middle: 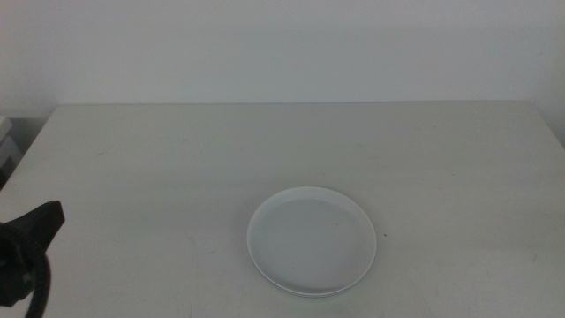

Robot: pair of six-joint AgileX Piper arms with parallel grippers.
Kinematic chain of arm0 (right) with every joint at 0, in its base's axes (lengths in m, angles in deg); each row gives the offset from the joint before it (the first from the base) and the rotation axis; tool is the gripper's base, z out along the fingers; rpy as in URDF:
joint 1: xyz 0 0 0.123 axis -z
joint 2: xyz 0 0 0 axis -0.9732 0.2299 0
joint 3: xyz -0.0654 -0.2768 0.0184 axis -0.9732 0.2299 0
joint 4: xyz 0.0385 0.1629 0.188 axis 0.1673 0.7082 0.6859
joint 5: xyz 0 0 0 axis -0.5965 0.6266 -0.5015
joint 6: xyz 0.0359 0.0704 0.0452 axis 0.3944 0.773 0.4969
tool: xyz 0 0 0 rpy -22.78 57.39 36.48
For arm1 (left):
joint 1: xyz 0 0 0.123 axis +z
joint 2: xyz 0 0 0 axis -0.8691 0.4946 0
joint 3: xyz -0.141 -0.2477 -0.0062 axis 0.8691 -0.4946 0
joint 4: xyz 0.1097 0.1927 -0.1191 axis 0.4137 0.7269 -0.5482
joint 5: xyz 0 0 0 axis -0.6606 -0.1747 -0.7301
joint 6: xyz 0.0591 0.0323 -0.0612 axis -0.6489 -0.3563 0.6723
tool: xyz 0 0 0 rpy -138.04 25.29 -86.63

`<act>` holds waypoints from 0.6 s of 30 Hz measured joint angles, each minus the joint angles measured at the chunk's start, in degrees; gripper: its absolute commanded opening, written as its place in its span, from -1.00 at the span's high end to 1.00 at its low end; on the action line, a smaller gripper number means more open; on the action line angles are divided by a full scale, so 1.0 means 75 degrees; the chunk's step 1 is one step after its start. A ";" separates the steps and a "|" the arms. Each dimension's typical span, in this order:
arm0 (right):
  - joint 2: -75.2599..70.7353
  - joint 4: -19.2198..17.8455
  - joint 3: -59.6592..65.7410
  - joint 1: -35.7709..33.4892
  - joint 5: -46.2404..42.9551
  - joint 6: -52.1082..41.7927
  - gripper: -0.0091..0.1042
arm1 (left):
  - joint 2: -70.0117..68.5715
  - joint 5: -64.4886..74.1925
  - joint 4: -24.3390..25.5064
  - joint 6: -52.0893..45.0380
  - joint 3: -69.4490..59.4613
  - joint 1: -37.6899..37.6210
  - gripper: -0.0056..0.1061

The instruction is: Stack the three bowls on top of each other.

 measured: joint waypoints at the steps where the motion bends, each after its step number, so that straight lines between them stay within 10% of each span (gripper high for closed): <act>1: -0.0008 0.0000 0.0000 0.0000 0.0000 0.0000 -0.49 | -0.0053 0.0000 0.0000 0.0000 0.0000 0.0000 -0.98; 18: -0.2896 -0.0169 0.2128 0.0000 -0.0258 0.0000 -0.49 | -0.2596 -0.0364 -0.0003 0.0000 -0.1681 0.0000 -0.98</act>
